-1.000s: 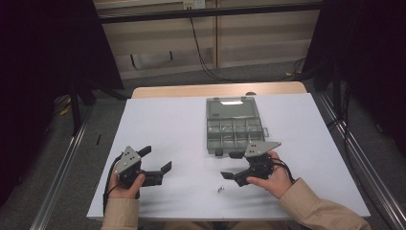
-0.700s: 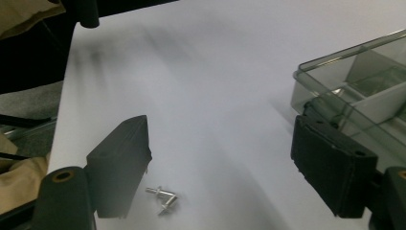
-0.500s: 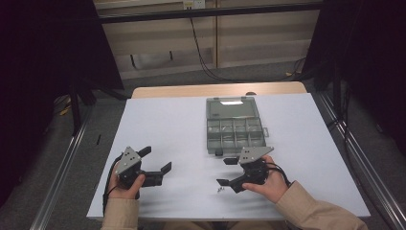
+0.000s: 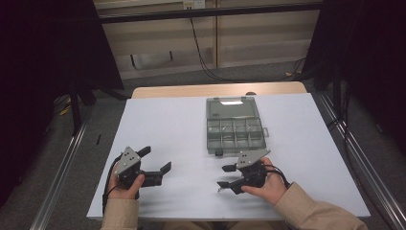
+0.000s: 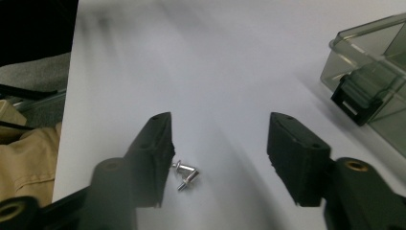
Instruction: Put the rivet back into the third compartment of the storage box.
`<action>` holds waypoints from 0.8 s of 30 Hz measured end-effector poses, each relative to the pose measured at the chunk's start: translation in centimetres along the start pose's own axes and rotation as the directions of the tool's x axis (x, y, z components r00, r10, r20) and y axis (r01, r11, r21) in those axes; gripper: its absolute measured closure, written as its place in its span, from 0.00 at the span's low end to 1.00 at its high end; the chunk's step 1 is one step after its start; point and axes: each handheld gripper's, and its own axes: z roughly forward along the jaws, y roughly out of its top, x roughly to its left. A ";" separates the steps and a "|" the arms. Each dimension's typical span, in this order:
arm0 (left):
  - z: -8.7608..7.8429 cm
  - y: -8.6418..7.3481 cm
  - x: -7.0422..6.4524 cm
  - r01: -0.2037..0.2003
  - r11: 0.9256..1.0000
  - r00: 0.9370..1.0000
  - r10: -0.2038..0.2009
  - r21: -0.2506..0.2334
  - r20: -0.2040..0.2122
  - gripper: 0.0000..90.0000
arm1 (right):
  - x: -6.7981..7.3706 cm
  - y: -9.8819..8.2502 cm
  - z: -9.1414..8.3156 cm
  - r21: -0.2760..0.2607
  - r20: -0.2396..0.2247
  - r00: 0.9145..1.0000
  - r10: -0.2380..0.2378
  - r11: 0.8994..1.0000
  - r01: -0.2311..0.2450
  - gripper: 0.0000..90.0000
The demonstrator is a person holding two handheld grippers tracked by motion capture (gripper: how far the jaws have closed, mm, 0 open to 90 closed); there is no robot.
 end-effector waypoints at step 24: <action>0.0 0.0 0.1 -0.006 1.000 1.000 0.006 -0.003 0.000 0.05 | 0.9 -1.0 1.0 0.124 -0.017 1.000 -0.014 0.992 0.016 0.84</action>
